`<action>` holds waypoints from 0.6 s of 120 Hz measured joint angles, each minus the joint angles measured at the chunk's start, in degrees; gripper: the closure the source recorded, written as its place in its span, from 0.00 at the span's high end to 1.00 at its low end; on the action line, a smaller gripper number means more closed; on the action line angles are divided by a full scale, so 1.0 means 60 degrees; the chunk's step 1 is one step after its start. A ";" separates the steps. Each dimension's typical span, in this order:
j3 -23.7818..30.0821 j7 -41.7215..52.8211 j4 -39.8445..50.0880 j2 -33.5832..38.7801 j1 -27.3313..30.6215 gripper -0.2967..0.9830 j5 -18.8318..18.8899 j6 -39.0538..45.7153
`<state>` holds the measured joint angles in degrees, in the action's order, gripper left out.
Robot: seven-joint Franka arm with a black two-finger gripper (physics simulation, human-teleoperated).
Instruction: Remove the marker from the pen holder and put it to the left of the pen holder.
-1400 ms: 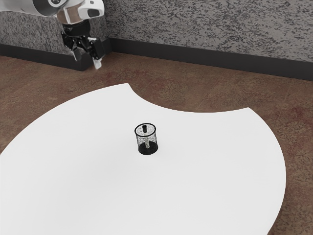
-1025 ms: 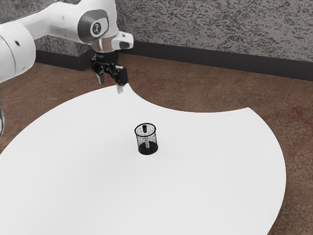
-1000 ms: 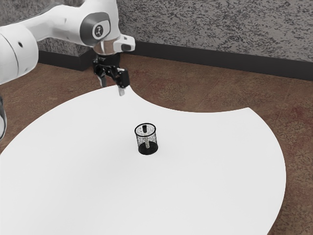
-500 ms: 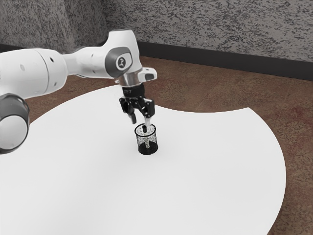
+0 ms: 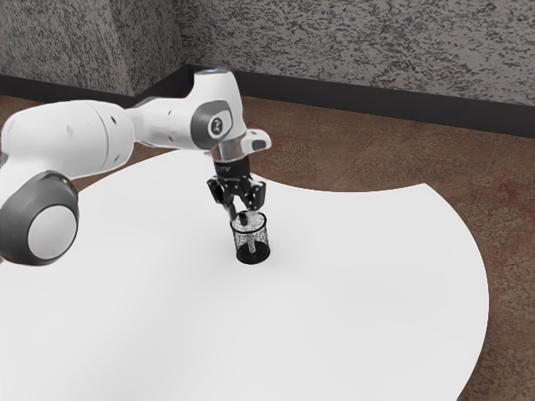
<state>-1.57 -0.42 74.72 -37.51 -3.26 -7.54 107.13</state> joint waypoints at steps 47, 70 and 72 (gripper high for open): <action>-0.0066 -0.0228 -0.0255 -0.0094 0.0002 0.43 0.0210 -0.0570; -0.0074 -0.0298 -0.0421 -0.0112 0.0002 0.35 0.0321 -0.0988; -0.0071 -0.0303 -0.0426 -0.0112 0.0002 0.35 0.0325 -0.1008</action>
<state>-2.00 -2.24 72.17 -38.18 -3.25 -5.59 101.08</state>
